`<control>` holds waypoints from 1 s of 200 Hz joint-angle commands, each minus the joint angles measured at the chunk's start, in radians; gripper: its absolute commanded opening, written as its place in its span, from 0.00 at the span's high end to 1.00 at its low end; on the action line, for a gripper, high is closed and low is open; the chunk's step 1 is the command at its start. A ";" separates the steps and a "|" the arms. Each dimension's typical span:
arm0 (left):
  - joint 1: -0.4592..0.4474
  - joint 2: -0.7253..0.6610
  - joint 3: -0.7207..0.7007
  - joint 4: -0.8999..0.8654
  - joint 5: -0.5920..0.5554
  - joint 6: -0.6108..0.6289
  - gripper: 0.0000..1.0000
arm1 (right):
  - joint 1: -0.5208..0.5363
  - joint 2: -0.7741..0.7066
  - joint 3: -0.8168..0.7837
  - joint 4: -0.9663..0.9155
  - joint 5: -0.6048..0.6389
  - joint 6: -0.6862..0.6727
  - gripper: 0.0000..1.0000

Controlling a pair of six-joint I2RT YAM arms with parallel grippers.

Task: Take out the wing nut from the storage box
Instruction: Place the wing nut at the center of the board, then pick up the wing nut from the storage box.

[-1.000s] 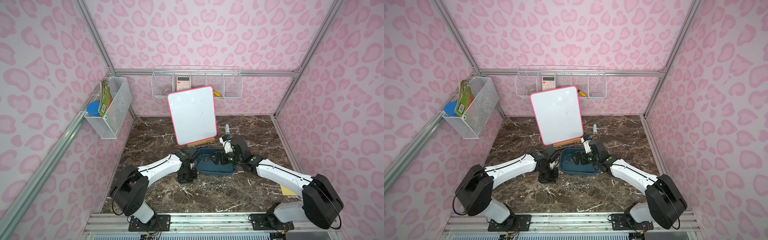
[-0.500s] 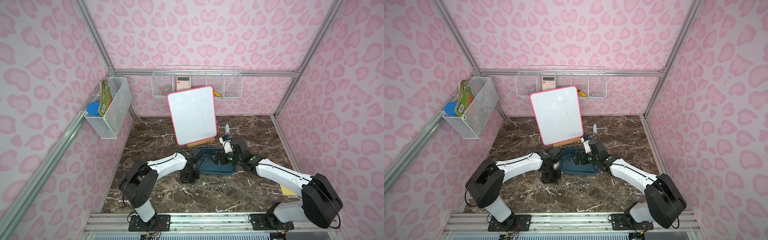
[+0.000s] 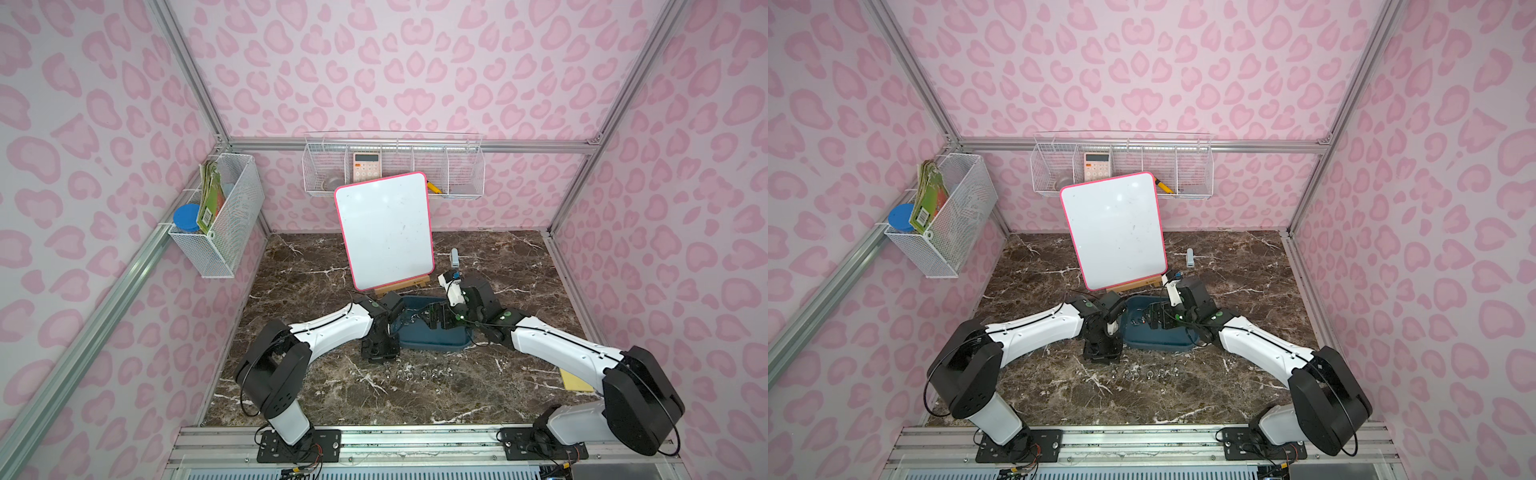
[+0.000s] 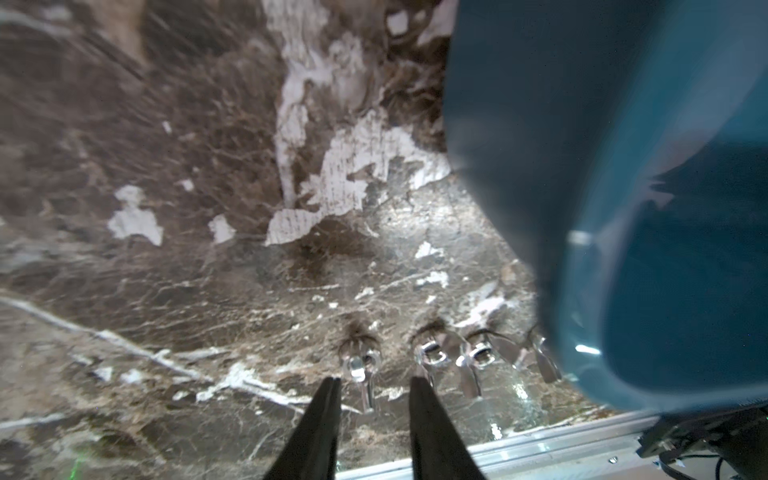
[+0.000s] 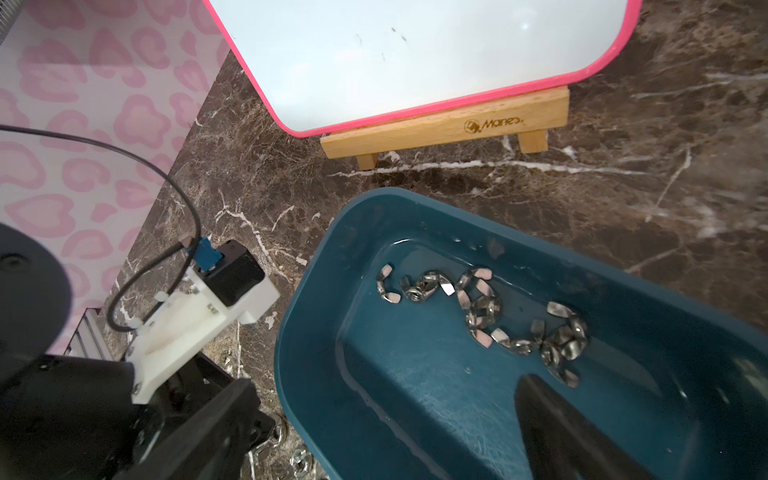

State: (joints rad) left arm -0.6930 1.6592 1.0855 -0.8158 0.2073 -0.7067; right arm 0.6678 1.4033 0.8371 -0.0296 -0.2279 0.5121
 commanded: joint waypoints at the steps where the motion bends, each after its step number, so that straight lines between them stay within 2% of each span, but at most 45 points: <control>1: 0.005 -0.032 0.039 -0.048 -0.046 0.023 0.58 | 0.001 -0.002 0.013 -0.010 0.016 -0.002 0.01; 14: 0.015 -0.054 0.067 -0.055 -0.054 0.033 0.50 | 0.003 -0.004 0.016 -0.019 0.027 -0.001 0.01; 47: 0.079 -0.118 0.121 -0.039 -0.042 0.041 0.16 | 0.003 -0.003 0.033 -0.062 0.063 -0.001 0.01; 75: 0.158 -0.167 0.146 0.000 0.000 0.044 0.02 | 0.003 0.011 0.051 -0.113 0.107 0.005 0.01; 120: 0.286 -0.208 0.151 0.052 0.072 0.049 0.02 | 0.003 0.062 0.080 -0.176 0.159 0.025 0.01; 165: 0.320 -0.259 0.124 0.064 0.048 0.043 0.01 | -0.007 0.133 0.100 -0.219 0.206 0.044 0.01; 200: 0.339 -0.286 0.104 0.072 0.036 0.033 0.02 | -0.010 0.175 0.101 -0.195 0.199 0.039 0.15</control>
State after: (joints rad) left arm -0.3618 1.3857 1.1973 -0.7593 0.2512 -0.6750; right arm 0.6594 1.5593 0.9268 -0.2310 -0.0380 0.5491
